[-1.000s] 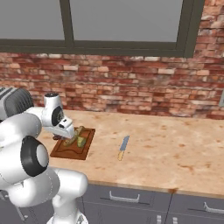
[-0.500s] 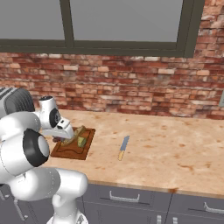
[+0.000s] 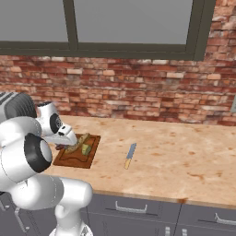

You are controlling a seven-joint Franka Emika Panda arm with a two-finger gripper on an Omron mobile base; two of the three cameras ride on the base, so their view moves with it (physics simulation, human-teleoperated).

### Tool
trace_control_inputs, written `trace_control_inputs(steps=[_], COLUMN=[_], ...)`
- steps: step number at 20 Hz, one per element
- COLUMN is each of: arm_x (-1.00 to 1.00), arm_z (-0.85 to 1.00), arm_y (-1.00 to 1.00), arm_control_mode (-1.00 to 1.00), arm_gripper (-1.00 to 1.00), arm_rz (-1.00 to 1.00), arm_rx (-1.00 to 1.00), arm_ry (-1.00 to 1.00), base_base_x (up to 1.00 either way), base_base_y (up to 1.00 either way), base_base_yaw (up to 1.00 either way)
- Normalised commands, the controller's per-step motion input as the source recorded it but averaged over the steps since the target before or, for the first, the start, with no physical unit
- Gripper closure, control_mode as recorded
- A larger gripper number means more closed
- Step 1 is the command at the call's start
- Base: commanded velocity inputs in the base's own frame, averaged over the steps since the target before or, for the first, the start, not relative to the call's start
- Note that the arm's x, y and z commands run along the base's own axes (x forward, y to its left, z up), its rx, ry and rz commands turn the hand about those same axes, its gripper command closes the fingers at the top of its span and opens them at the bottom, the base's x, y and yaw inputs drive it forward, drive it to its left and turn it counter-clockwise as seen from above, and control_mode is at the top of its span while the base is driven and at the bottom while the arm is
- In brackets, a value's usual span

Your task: Retrieve the sausage and cheese from the fridge and place them on the cutting board on the counter.

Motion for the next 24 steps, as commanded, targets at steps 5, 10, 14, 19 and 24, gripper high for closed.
trace_control_inputs(steps=[5, 10, 14, 19, 24], arm_x=[-0.12, -0.13, 0.08, 0.26, 0.32], arm_z=[0.17, 0.22, 0.06, -0.02, -0.03], arm_y=[-0.03, 0.0, 0.0, 0.0, 0.03], arm_control_mode=[-1.0, -1.0, -1.0, -1.0, -1.0], arm_gripper=[1.0, 1.0, 1.0, 1.0, 1.0], arm_rz=[0.05, 0.03, 0.03, 0.05, 0.11], arm_rx=[0.0, 0.0, 0.0, 0.03, 0.06], arm_ry=[0.0, 0.0, 0.0, 0.0, 0.0], base_base_x=[0.0, 0.0, 0.0, 0.0, 0.0], base_base_y=[0.0, 0.0, 0.0, 0.0, 0.0], base_base_yaw=[0.0, 0.0, 0.0, 0.0, 0.0])
